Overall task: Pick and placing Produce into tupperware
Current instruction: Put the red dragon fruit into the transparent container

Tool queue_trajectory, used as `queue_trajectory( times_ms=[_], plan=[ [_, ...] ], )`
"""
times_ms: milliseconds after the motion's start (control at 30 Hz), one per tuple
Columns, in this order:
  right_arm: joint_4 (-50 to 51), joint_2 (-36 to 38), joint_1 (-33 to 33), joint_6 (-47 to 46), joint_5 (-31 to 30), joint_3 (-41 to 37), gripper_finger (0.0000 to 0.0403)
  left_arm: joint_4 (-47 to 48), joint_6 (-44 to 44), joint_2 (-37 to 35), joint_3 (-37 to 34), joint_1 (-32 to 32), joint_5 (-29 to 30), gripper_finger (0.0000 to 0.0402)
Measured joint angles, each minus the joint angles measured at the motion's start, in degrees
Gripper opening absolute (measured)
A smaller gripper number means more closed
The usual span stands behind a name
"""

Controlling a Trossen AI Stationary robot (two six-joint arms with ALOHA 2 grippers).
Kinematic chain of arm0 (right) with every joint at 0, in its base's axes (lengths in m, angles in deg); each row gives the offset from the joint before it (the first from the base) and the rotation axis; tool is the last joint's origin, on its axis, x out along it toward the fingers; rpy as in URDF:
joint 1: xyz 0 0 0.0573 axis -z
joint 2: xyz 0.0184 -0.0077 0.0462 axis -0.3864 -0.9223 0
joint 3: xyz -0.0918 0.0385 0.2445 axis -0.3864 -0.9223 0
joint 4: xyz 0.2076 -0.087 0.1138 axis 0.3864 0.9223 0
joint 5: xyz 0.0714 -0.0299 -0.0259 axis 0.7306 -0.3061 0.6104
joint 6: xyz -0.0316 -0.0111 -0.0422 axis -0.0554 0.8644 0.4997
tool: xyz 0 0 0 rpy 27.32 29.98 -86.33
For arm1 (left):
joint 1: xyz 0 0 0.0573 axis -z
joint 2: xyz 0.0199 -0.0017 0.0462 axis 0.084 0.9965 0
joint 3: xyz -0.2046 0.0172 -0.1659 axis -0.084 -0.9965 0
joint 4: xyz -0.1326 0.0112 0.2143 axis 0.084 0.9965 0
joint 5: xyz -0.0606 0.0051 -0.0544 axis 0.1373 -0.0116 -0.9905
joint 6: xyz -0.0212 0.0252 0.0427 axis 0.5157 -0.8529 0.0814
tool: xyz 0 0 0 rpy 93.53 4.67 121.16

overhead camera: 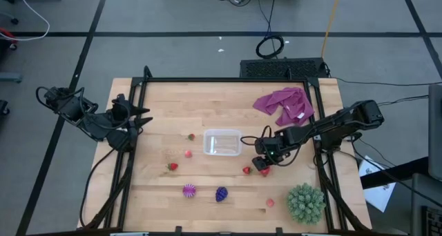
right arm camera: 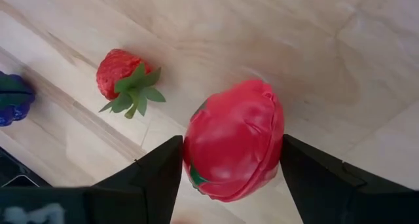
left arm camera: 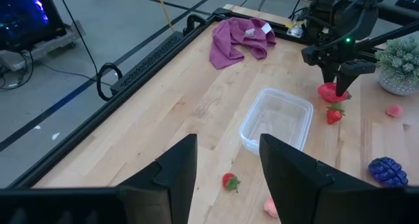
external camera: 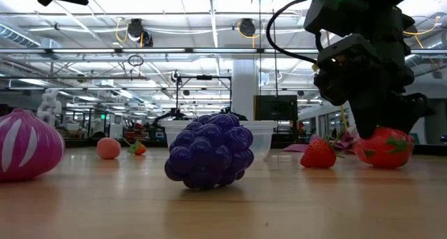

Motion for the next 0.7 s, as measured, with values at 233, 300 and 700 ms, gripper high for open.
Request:
queue_trajectory(
  times_ms=[233,300,700],
  plan=[
    [4.81,0.28,2.43,3.3,-0.16,-0.16,0.0235,-0.01,0.13,0.0,0.0,0.0,0.0,0.017],
    [7.07,0.28,3.08,3.83,-0.74,-0.32,0.0235,0.01,0.11,0.0,0.0,0.0,0.0,0.017],
    [7.71,0.48,4.55,6.38,-0.48,-0.26,0.0235,-0.01,-0.05,0.0,0.0,0.0,0.02,0.017]
  ],
)
